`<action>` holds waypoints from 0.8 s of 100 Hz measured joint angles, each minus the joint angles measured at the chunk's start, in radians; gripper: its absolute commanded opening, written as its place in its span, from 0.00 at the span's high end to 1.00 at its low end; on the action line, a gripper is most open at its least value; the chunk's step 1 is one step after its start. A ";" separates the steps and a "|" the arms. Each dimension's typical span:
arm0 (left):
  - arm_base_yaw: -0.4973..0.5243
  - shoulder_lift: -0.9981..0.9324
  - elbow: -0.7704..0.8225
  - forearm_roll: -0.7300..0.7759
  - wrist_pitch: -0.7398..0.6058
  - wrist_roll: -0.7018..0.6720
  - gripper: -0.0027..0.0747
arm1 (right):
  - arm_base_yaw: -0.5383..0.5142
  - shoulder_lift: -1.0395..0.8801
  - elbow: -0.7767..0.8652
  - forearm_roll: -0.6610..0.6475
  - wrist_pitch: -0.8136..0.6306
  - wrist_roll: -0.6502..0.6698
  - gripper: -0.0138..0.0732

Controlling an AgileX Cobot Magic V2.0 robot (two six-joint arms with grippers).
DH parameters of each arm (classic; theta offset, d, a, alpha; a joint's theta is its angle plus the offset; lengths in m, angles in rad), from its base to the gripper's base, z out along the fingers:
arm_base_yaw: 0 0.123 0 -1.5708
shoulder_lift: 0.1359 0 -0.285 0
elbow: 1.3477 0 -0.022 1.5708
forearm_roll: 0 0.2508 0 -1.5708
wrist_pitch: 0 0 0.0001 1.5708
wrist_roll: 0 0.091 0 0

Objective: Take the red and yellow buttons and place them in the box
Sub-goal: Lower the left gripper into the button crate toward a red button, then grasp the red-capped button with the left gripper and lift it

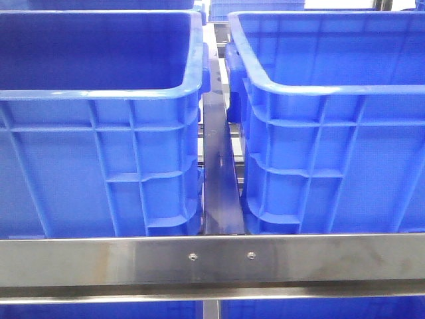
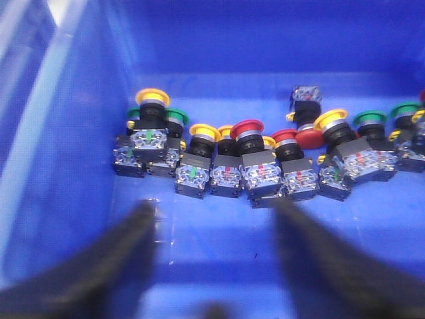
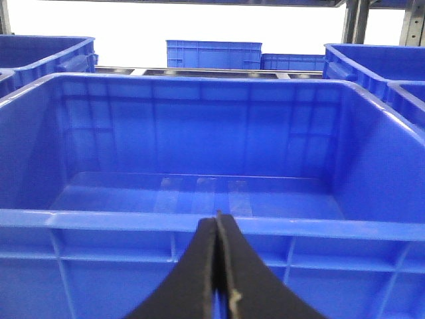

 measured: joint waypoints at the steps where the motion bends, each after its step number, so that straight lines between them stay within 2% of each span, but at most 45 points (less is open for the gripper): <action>1: 0.000 0.016 -0.009 0.000 0.000 0.000 0.24 | 0.000 0.000 0.000 0.000 0.000 0.000 0.92; 26: -0.034 0.299 -0.194 -0.049 0.022 0.014 0.25 | 0.000 0.000 0.000 0.000 0.000 0.000 0.92; 50: -0.080 0.596 -0.377 -0.058 0.104 0.020 0.25 | 0.000 0.000 0.000 0.000 0.000 0.000 0.92; 80: -0.080 0.877 -0.503 -0.058 0.183 0.022 0.25 | 0.000 0.000 0.000 0.000 0.000 0.000 0.92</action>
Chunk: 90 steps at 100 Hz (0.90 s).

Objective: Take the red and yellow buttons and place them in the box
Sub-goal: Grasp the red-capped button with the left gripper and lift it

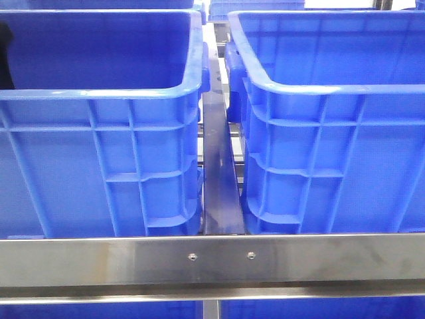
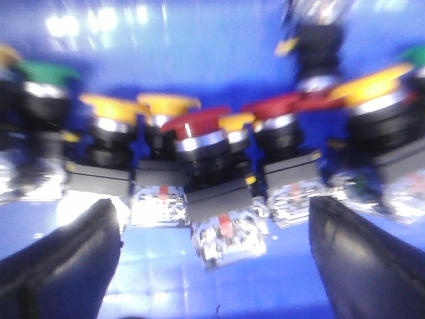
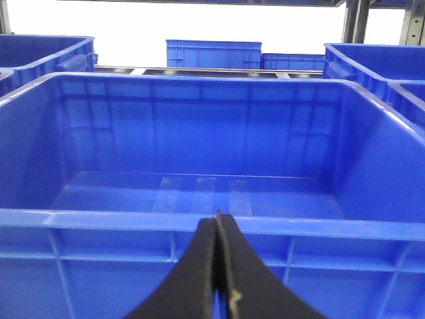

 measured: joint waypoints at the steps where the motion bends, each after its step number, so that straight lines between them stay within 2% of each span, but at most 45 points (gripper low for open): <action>1: 0.000 0.005 -0.004 0.000 0.004 0.000 0.25 | 0.000 0.000 0.000 0.000 0.000 0.000 0.92; 52: 0.000 0.154 -0.034 0.002 -0.020 0.007 0.26 | 0.000 0.000 0.000 0.000 0.000 0.000 0.92; 59: 0.000 0.157 -0.034 0.002 -0.020 0.007 0.32 | 0.000 0.000 0.000 0.000 0.000 0.000 0.92; 76: 0.000 0.157 -0.035 0.002 -0.028 0.007 0.61 | 0.000 0.000 0.000 0.000 0.000 0.000 0.92; 90: 0.000 0.159 -0.035 0.000 -0.035 0.007 0.78 | 0.000 0.000 0.000 0.000 0.000 0.000 0.92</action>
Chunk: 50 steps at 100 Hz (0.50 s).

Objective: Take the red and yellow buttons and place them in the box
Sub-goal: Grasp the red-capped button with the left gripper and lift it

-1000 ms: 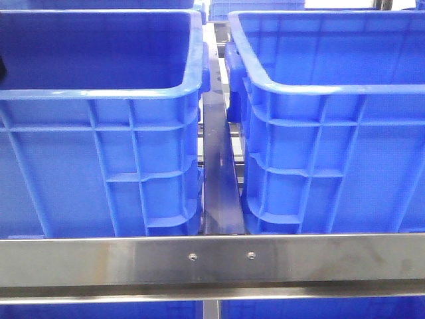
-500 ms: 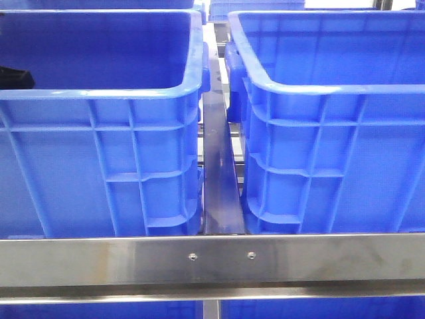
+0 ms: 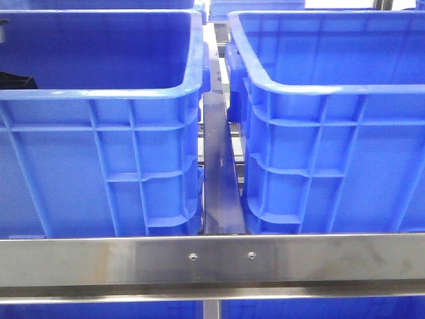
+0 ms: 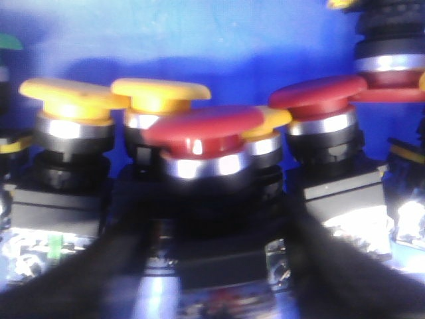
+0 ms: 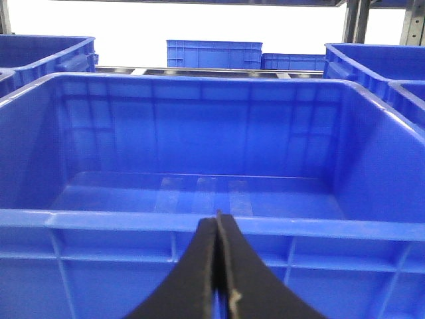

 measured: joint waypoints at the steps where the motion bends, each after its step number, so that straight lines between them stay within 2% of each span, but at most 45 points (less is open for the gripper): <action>1: 0.000 0.000 0.000 0.000 -0.002 0.000 0.79 | 0.000 0.000 0.000 0.000 0.000 0.000 0.92; 23: -0.020 -0.036 0.000 0.000 -0.011 0.017 0.81 | 0.000 0.000 0.000 0.000 0.000 0.000 0.92; 50: -0.142 -0.175 0.000 -0.025 0.011 0.193 0.81 | 0.000 -0.002 0.000 0.000 0.000 0.000 0.92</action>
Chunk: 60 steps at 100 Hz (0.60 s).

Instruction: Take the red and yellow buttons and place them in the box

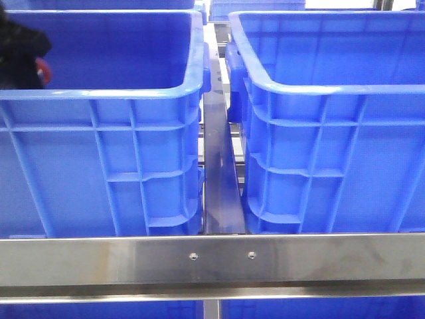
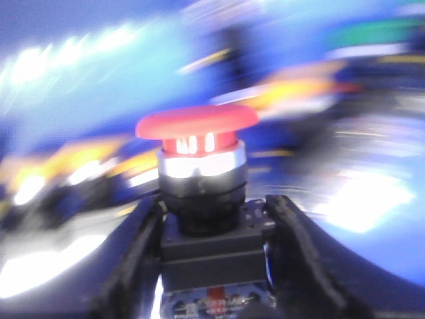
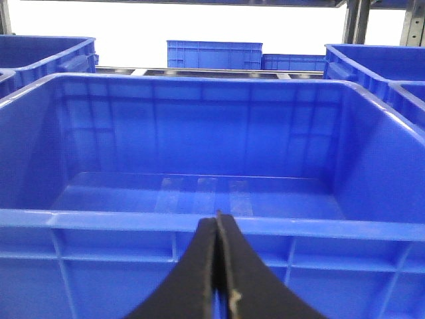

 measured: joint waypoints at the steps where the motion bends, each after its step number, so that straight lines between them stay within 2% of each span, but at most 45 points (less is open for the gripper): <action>1: -0.004 -0.004 0.000 -0.005 0.004 0.005 0.81 | 0.000 0.000 0.000 0.000 0.000 0.000 0.92; 20: -0.110 -0.099 0.000 -0.114 0.034 0.205 0.81 | 0.000 0.000 0.000 0.000 0.000 0.000 0.92; 47: -0.205 -0.173 0.000 -0.405 0.124 0.623 0.81 | 0.000 0.000 0.000 0.000 0.000 0.000 0.92; 60: -0.252 -0.175 0.000 -0.466 0.152 0.759 0.81 | 0.000 0.000 0.000 0.000 0.000 0.000 0.92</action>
